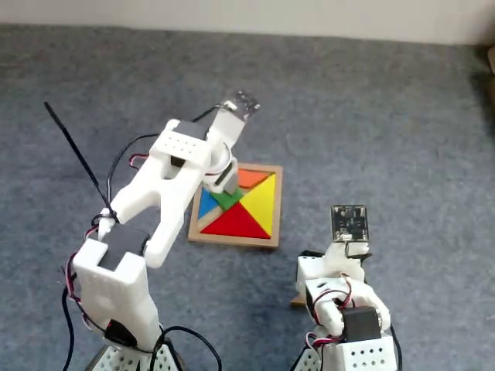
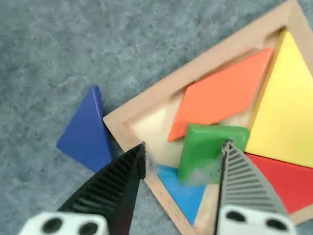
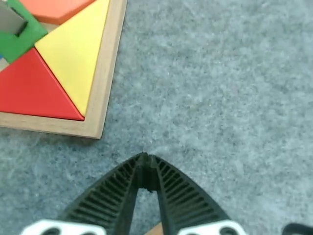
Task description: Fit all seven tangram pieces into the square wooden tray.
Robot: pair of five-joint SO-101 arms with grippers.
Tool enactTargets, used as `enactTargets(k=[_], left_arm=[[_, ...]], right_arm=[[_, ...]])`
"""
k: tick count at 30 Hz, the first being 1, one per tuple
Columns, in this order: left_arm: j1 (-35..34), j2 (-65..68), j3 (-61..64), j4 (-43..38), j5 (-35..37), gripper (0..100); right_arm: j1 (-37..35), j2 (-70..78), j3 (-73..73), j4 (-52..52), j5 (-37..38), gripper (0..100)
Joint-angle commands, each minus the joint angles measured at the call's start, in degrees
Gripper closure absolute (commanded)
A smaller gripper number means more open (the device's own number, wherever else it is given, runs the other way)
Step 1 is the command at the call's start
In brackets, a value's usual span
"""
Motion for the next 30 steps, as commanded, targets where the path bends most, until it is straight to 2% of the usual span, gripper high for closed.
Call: enactTargets(k=[1,11,19,27,30], left_arm=[[-1.4,-0.7,1.3,-0.1,0.2,75],[-1.5,-1.5,6.3,0.2,0.4,75],[-1.8,-14.5,6.2,1.8,0.4,75],[-11.6,-18.0,2.0,2.3,-0.4,75],[-14.5,-15.2,-0.2,2.4,-5.7,71]], right_arm=[[0.7,-0.3,7.0,0.4,0.4,99.3],[0.7,-0.3,7.0,0.4,0.4,99.3],[0.7,-0.3,7.0,0.4,0.4,99.3],[0.7,-0.3,7.0,0.4,0.4,99.3],[0.7,-0.3,7.0,0.4,0.4,99.3]])
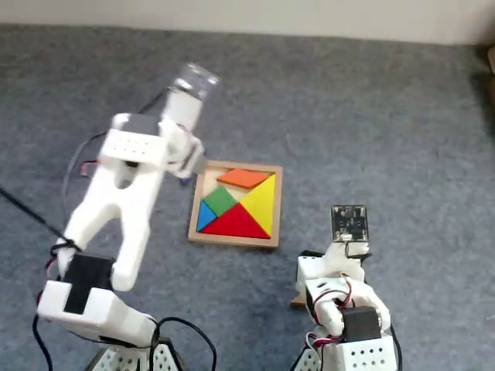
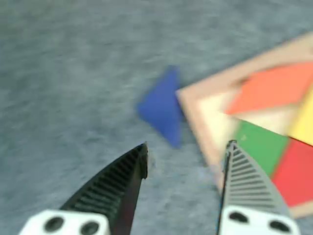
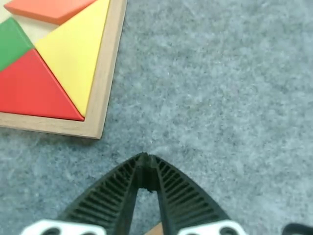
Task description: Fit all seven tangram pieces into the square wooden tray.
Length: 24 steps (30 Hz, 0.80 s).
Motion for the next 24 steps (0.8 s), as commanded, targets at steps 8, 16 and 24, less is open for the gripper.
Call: enactTargets(k=[8,16,24], left_arm=[[-4.9,14.8,-16.2,4.0,-8.6,69],[-5.0,31.7,-35.5,10.9,-12.9,69],[-4.5,43.9,-51.4,18.3,-13.2,69]], right_arm=[[0.7,-0.3,7.0,0.4,0.4,99.3],[0.7,-0.3,7.0,0.4,0.4,99.3],[0.7,-0.3,7.0,0.4,0.4,99.3]])
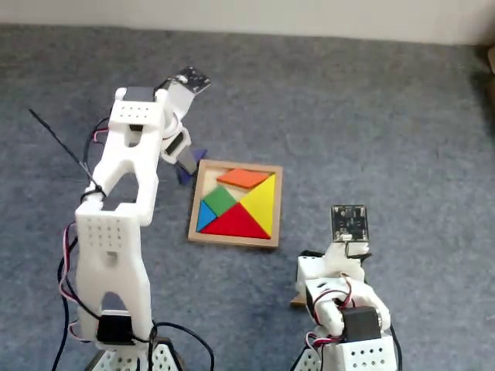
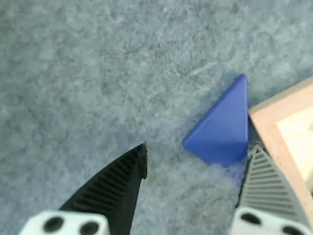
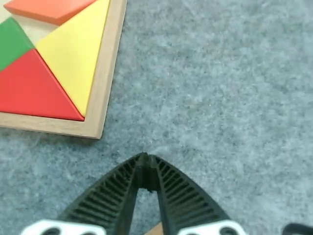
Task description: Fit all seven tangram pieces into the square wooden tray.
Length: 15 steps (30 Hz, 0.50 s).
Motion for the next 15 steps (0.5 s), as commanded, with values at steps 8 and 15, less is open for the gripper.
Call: enactTargets(k=[8,15], left_arm=[[0.1,9.2,-16.7,5.9,-0.5,69],[2.9,12.7,-18.7,6.0,-0.5,69]], right_arm=[[0.7,-0.3,7.0,0.4,0.4,99.3],[0.7,-0.3,7.0,0.4,0.4,99.3]])
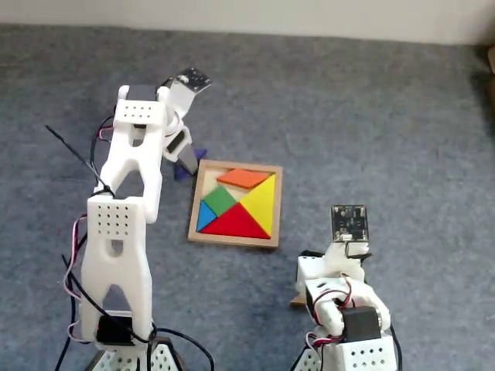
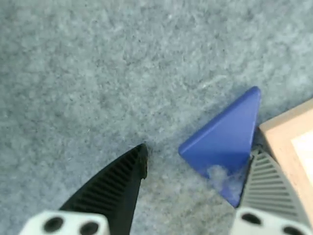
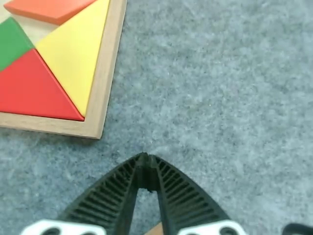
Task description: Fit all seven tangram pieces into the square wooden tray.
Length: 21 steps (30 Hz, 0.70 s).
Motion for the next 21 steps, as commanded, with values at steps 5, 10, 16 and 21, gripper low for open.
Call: enactTargets(k=[5,10,16,21], left_arm=[[4.7,0.3,-2.0,-0.1,-0.4,71],[5.8,0.3,-1.9,2.1,-0.5,74],[7.5,0.4,-1.8,5.8,-3.5,79],[7.7,0.4,-1.7,6.9,-4.7,84]], right_arm=[[0.7,-0.3,7.0,0.4,0.4,99.3],[0.7,-0.3,7.0,0.4,0.4,99.3],[0.7,-0.3,7.0,0.4,0.4,99.3],[0.7,-0.3,7.0,0.4,0.4,99.3]])
